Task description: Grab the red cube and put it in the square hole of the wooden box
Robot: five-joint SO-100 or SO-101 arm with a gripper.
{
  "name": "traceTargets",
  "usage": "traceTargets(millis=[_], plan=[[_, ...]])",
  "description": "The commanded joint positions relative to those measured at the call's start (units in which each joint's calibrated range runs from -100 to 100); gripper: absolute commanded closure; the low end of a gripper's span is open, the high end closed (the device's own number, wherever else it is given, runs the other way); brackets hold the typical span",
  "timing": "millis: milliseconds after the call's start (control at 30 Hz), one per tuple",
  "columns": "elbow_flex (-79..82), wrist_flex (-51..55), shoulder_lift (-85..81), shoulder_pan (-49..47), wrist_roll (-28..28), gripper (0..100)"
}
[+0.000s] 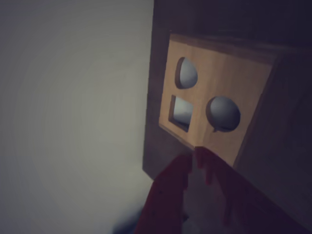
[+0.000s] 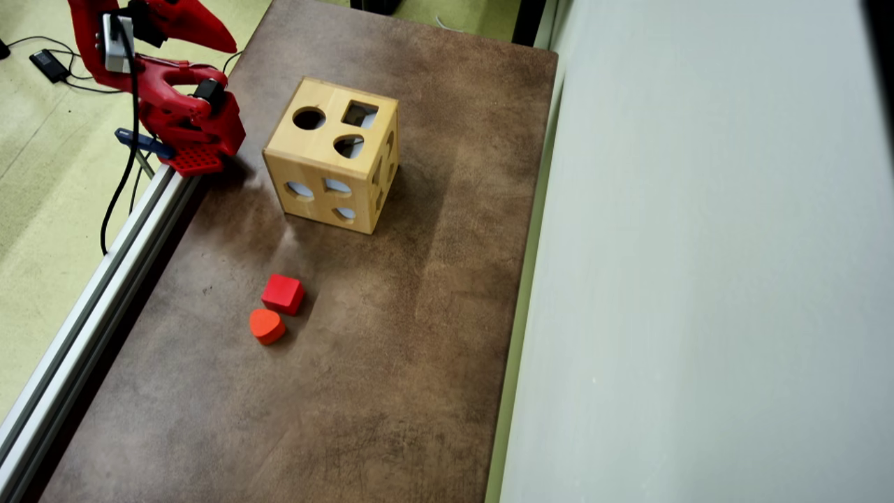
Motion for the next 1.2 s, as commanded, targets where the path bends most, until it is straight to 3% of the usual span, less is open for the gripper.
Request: traceTargets(millis=[0,200,400,800,1033,1167], plan=[[-1.6,0.3,6.0,7.6,5.5,98],[-1.3,0.2,12.1,18.4,13.4,98],[-1.2,-0.1,23.7,27.7,17.8,98],[-1.3,-23.7,47.0,36.5,18.5,98],[-1.6,-27.7,56.9,37.6,18.5,97],[-1.4,-27.7,59.5,37.7,18.4,87]])
